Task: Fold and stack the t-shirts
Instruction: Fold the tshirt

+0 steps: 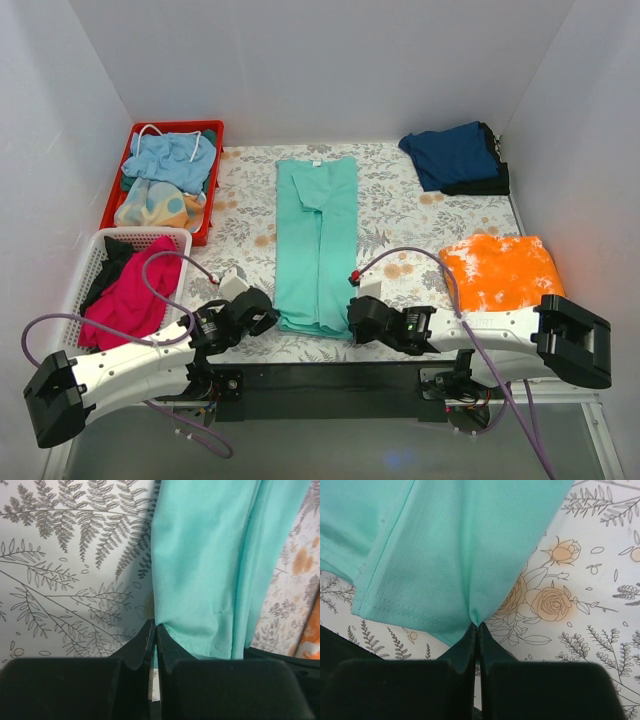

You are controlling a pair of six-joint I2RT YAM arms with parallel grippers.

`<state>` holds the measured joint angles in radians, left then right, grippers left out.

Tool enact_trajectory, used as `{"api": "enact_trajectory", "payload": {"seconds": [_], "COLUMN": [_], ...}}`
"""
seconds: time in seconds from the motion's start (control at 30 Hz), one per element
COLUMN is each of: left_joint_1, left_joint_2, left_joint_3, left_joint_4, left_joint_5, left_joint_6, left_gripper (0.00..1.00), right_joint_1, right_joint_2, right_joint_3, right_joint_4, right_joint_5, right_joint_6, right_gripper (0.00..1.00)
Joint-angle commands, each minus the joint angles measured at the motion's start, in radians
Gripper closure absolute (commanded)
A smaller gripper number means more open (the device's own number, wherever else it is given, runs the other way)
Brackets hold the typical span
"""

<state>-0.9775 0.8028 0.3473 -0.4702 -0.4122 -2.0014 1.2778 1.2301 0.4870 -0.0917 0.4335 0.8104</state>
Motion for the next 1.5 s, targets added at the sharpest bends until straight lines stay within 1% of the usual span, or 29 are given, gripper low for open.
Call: {"api": "enact_trajectory", "payload": {"seconds": [0.0, 0.2, 0.3, 0.33, 0.43, 0.5, 0.6, 0.67, 0.7, 0.73, 0.8, 0.83, 0.93, 0.97, 1.03, 1.07, 1.17, 1.4, 1.47], "left_joint_1": [-0.003, -0.003, -0.003, -0.003, -0.001, 0.000, 0.028, 0.062, 0.106, 0.129, 0.186, 0.201, 0.253, 0.284, 0.310, 0.332, 0.364, 0.413, 0.427], "left_joint_2": [-0.028, 0.001, 0.029, 0.050, 0.093, 0.137, 0.203, 0.281, 0.311, 0.358, 0.410, 0.462, 0.538, 0.577, 0.622, 0.672, 0.757, 0.898, 0.940], "left_joint_3": [0.073, 0.134, 0.166, 0.177, 0.219, 0.251, 0.303, 0.324, 0.332, 0.349, 0.367, 0.389, 0.436, 0.458, 0.485, 0.501, 0.554, 0.631, 0.650], "left_joint_4": [-0.016, -0.016, -0.019, -0.021, -0.021, 0.007, 0.073, 0.132, 0.186, 0.215, 0.281, 0.301, 0.340, 0.381, 0.430, 0.444, 0.459, 0.464, 0.507], "left_joint_5": [-0.086, -0.141, -0.203, -0.242, -0.348, -0.416, -0.444, -0.413, -0.396, -0.343, -0.313, -0.301, -0.295, -0.262, -0.232, -0.209, -0.186, -0.137, -0.116], "left_joint_6": [-0.001, 0.032, 0.039, 0.038, 0.030, 0.056, 0.108, 0.183, 0.205, 0.257, 0.289, 0.324, 0.360, 0.392, 0.429, 0.450, 0.472, 0.498, 0.513], "left_gripper": [1.00, 1.00, 1.00, 1.00, 1.00, 1.00, 1.00, 1.00, 1.00, 1.00, 1.00, 1.00, 1.00, 1.00, 1.00, 1.00, 1.00, 1.00, 1.00], "right_joint_1": [0.005, 0.003, -0.014, -0.024, -0.096, -0.130, -0.195, -0.244, -0.259, -0.288, -0.316, -0.345, -0.394, -0.403, -0.431, -0.440, -0.477, -0.534, -0.549], "right_joint_2": [-0.044, -0.058, -0.043, -0.037, -0.011, 0.012, 0.051, 0.083, 0.097, 0.109, 0.152, 0.182, 0.235, 0.271, 0.327, 0.344, 0.405, 0.528, 0.571], "right_joint_3": [0.068, 0.137, 0.188, 0.200, 0.248, 0.280, 0.315, 0.328, 0.343, 0.347, 0.363, 0.375, 0.409, 0.421, 0.459, 0.473, 0.519, 0.608, 0.633], "right_joint_4": [-0.054, -0.071, -0.074, -0.074, -0.065, -0.045, 0.000, 0.038, 0.062, 0.078, 0.092, 0.133, 0.176, 0.182, 0.190, 0.193, 0.205, 0.210, 0.210], "right_joint_5": [0.102, 0.181, 0.231, 0.249, 0.255, 0.245, 0.214, 0.195, 0.171, 0.160, 0.125, 0.110, 0.064, 0.048, 0.034, 0.024, -0.005, -0.045, -0.052], "right_joint_6": [-0.033, -0.089, -0.143, -0.180, -0.250, -0.298, -0.372, -0.419, -0.434, -0.463, -0.490, -0.500, -0.536, -0.545, -0.554, -0.559, -0.570, -0.582, -0.586], "right_gripper": [0.99, 0.99, 0.99, 0.99, 0.99, 0.99, 0.99, 0.99, 0.99, 0.99, 0.99, 0.99, 0.99, 0.99, 0.99, 0.99, 0.99, 0.99, 0.99]}}
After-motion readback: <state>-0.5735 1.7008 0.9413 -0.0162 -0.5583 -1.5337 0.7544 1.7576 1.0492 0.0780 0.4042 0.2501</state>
